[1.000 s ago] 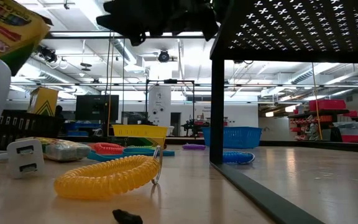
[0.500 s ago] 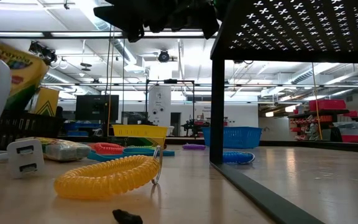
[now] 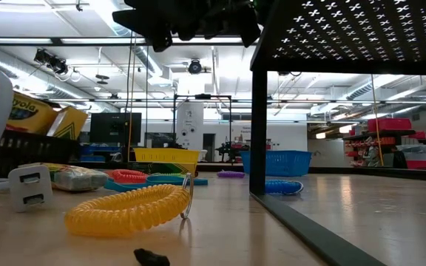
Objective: Pick & Place Office Desk Supplies
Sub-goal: Put the crayon box into the black basket
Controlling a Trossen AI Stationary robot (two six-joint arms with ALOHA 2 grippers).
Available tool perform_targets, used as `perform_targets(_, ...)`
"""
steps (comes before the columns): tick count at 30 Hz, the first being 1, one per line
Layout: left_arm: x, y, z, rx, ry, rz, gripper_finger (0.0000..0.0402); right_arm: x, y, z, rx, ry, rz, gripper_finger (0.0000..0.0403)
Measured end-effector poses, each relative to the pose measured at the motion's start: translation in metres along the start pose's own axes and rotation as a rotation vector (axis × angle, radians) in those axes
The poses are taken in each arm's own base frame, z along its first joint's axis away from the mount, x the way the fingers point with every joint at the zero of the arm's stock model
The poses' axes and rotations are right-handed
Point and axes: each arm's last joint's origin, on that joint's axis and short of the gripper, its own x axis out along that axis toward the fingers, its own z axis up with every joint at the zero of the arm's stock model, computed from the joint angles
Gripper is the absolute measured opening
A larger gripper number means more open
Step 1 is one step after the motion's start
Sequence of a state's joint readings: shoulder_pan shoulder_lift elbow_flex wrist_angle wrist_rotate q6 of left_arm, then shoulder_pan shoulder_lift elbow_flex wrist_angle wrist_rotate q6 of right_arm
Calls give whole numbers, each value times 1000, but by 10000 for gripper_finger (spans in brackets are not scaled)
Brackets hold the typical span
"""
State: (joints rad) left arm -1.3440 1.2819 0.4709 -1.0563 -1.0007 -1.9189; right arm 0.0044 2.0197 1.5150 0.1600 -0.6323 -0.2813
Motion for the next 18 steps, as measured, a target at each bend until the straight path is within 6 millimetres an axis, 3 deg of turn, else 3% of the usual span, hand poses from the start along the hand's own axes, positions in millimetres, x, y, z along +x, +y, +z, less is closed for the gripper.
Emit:
perform_targets(2,-1,-1,-1,9,1,-12,101,0,0,0,0,0,0,222)
perform_targets(7,-5,-1,-2,-7,-2,-39,229,0,0,0,0,0,-1,222)
perform_targets(10,-6,-1,-3,-34,-1,-44,278,0,0,0,-1,0,-1,222)
perform_targets(13,-6,-1,-3,-47,14,-38,293,0,0,0,6,-1,-1,222)
perform_targets(18,-7,-2,-3,-44,44,-30,283,0,0,0,13,-1,-2,222)
